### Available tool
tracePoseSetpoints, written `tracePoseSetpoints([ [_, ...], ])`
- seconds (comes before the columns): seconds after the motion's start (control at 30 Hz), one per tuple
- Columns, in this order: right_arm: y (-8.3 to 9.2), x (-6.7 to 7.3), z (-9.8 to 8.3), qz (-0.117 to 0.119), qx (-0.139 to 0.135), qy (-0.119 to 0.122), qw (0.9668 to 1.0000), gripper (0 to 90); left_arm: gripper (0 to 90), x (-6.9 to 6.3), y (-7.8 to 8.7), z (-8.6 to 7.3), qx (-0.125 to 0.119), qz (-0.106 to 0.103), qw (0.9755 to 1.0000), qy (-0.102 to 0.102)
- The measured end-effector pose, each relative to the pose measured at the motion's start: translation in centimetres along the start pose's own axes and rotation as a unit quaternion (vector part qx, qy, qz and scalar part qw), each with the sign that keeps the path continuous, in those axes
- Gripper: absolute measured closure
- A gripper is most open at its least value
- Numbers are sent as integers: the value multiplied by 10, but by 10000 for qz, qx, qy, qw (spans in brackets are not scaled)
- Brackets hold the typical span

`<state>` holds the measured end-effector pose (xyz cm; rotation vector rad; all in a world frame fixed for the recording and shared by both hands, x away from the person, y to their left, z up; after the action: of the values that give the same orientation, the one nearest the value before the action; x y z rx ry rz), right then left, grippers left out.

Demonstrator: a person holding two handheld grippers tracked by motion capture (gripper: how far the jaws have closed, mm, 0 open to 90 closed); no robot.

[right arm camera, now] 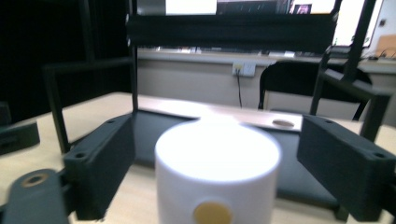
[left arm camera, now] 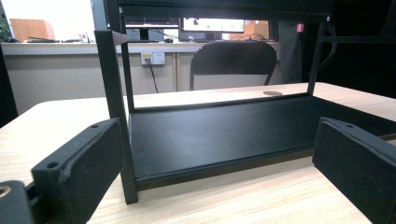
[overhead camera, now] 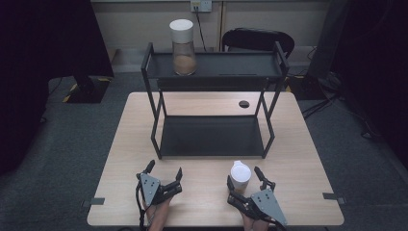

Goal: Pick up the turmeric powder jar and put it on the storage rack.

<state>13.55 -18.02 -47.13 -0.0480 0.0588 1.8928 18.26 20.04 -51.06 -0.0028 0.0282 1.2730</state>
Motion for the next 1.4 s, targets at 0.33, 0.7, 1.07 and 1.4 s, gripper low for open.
tracePoseSetpoints([
  [0.33, -4, -9, -3, 171, 410, -100, 9990, 204, 16, 1, 0, 0, -5, -29, 10000, -15],
  [0.7, -9, -12, -3, 245, 725, -200, 9969, 257, 15, 2, 0, 0, -8, -60, 10000, -6],
  [1.07, -10, -13, -5, 229, 781, -221, 9964, 292, 16, 2, 0, 0, -8, -64, 10000, -12],
  [1.4, -10, -12, -5, 217, 756, -188, 9967, 295, 19, 1, 0, 0, -5, -45, 10000, -11],
])
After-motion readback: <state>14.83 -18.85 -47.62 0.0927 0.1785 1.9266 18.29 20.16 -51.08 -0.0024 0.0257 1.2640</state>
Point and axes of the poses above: each handheld gripper's, and its own axes: y roughly backward along the jaws, z roughly out of its top, x roughly to its left, the point moved 1 cm from there along -y, roughly forward along the jaws, and after that the axes turned 1 degree about y, right-handed, at the moved point
